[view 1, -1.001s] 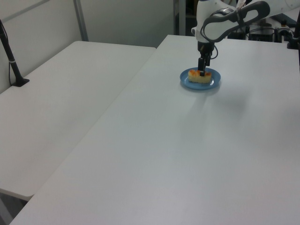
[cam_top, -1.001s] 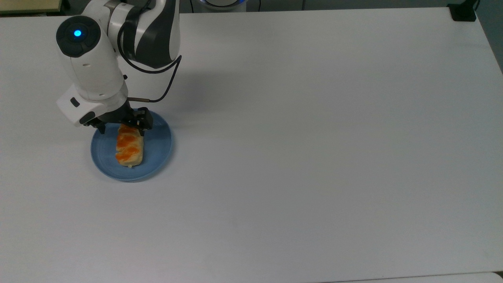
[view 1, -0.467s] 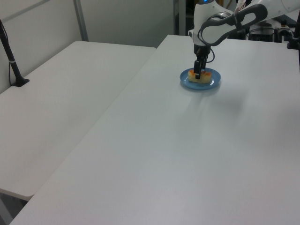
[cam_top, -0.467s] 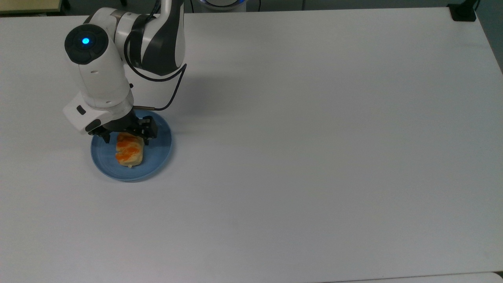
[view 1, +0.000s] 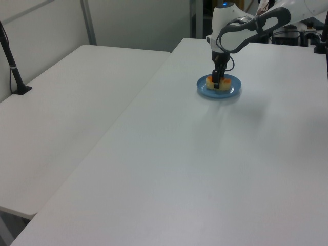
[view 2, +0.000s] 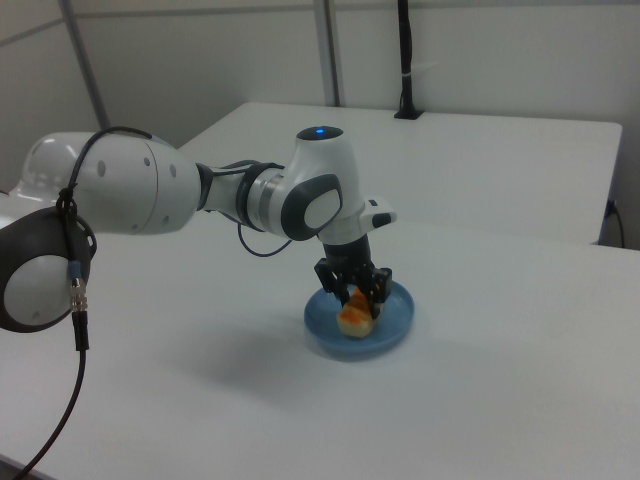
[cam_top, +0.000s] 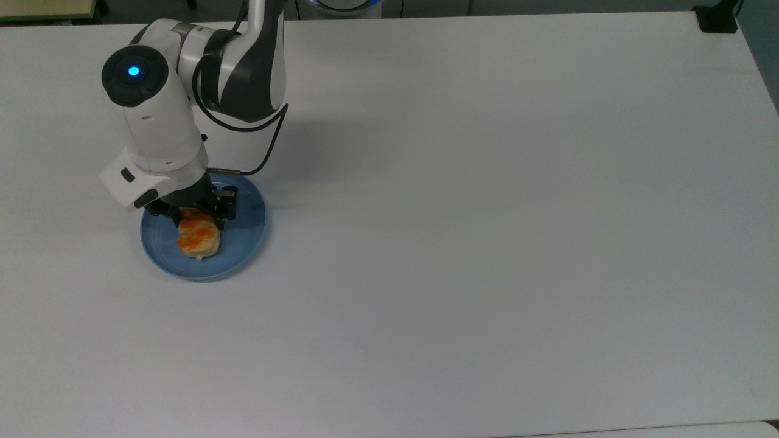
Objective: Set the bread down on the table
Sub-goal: 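Close the gripper on the bread roll, then lift the bread roll off the plate and carry it beside the plate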
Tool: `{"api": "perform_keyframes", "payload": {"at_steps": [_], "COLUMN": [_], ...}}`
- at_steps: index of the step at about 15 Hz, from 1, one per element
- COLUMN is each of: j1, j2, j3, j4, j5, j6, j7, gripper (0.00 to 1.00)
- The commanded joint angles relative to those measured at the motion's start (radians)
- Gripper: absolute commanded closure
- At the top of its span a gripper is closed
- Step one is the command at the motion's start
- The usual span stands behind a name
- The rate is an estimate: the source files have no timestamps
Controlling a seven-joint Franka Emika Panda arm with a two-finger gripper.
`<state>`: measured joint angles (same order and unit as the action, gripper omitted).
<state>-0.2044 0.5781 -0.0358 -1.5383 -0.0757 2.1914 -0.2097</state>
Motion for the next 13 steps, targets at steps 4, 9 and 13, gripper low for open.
{"api": "perform_keyframes", "payload": {"at_steps": [4, 9, 13], "j1": [0.005, 0.010, 0.114], "j2": [-0.067, -0.107, -0.093], "j3": [0.043, 0.140, 0.185], "j4": [-0.002, 0.009, -0.002], "j5": [0.019, 0.014, -0.030], "j6": [-0.073, -0.179, -0.163], "j7": [0.072, 0.119, 0.281], "gripper": [0.52, 0.52, 0.51]}}
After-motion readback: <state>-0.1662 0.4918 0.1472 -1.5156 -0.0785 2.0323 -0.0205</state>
